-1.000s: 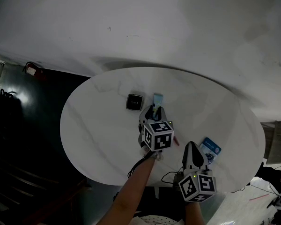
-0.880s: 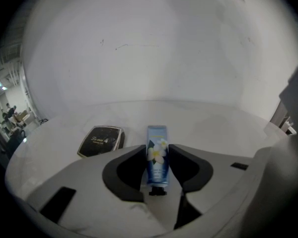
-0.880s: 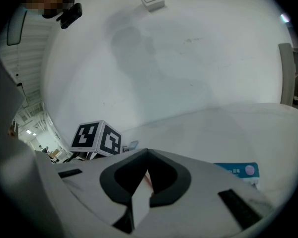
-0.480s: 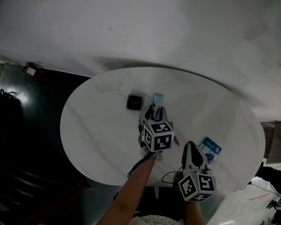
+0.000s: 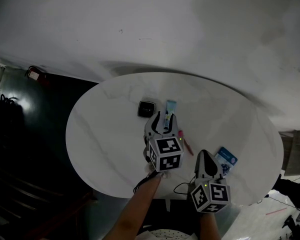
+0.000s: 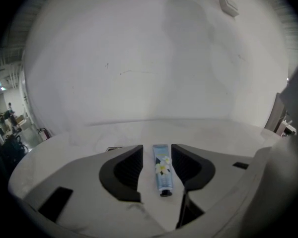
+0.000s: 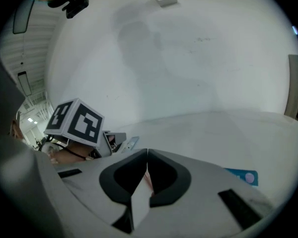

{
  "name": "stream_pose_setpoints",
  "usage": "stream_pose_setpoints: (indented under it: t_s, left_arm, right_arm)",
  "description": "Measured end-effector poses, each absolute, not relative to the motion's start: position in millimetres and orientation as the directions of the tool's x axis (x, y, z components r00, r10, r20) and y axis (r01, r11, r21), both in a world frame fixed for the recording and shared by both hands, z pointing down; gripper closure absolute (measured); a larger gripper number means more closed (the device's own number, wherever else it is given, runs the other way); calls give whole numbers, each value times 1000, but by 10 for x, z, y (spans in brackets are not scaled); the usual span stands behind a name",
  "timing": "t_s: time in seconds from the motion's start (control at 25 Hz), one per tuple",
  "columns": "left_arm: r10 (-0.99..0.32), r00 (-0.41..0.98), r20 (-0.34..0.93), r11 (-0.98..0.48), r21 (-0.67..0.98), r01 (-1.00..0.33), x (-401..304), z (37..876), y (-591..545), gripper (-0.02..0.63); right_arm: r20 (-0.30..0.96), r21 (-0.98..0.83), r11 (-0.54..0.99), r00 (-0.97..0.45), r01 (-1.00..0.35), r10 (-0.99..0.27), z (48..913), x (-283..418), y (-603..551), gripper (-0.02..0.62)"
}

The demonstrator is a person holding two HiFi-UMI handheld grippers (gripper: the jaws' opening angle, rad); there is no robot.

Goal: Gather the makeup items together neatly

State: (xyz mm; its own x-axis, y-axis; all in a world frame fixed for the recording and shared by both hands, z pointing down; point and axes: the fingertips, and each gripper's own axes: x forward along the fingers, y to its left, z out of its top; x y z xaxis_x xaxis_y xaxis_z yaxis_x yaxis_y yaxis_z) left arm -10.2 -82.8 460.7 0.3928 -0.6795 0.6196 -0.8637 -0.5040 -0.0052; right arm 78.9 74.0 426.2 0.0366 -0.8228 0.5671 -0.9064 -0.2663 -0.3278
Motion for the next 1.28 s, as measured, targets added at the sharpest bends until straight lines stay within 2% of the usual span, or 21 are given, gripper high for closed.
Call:
stream_pose_setpoints:
  t_s: [0.36, 0.56, 0.88, 1.16, 1.28]
  left_arm:
    - [-671, 470, 574, -540, 56, -840, -343, 4350, -643, 394]
    - [-639, 478, 603, -560, 61, -826, -453, 4412, -344, 484]
    - [-601, 500, 623, -602, 59, -796, -510, 4452, 9, 571]
    - [-603, 471, 644, -572, 63, -818, -670, 4521, 95, 572]
    - [-606, 457, 651, -557, 63, -828, -721, 4554, 95, 572]
  right_arm:
    - [601, -293, -228, 7, -929, -799, 4344, 732, 675, 580]
    - [653, -221, -167, -19, -961, -757, 4458, 700, 617, 578]
    - [670, -183, -31, -101, -983, -736, 4528, 571, 447, 563]
    - [714, -111, 46, -111, -993, -691, 4694, 539, 386, 560]
    - [726, -116, 91, -147, -989, -672, 4748, 472, 353, 515]
